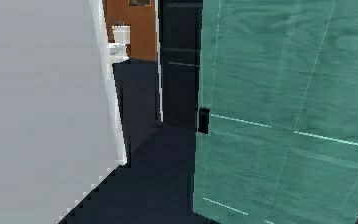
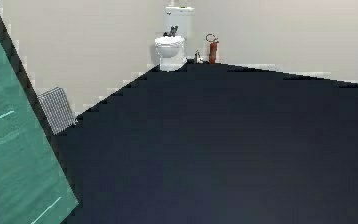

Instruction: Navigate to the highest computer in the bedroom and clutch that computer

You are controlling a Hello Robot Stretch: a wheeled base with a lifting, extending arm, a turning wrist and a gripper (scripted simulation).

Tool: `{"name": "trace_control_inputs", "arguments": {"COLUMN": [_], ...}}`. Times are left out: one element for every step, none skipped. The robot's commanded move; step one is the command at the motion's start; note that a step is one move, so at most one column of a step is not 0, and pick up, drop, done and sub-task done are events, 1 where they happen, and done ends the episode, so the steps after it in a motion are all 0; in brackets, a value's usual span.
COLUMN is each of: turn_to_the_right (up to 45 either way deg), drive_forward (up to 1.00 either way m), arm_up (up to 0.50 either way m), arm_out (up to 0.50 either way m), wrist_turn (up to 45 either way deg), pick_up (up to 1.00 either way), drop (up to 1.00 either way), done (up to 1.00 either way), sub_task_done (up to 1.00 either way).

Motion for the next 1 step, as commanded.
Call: {"name": "trace_control_inputs", "arguments": {"turn_to_the_right": [0.0], "drive_forward": [0.80], "arm_up": [0.00], "arm_out": [0.00], "wrist_turn": [0.0], "pick_up": [0.00], "drop": [0.00], "done": [0.00], "sub_task_done": [0.00]}}
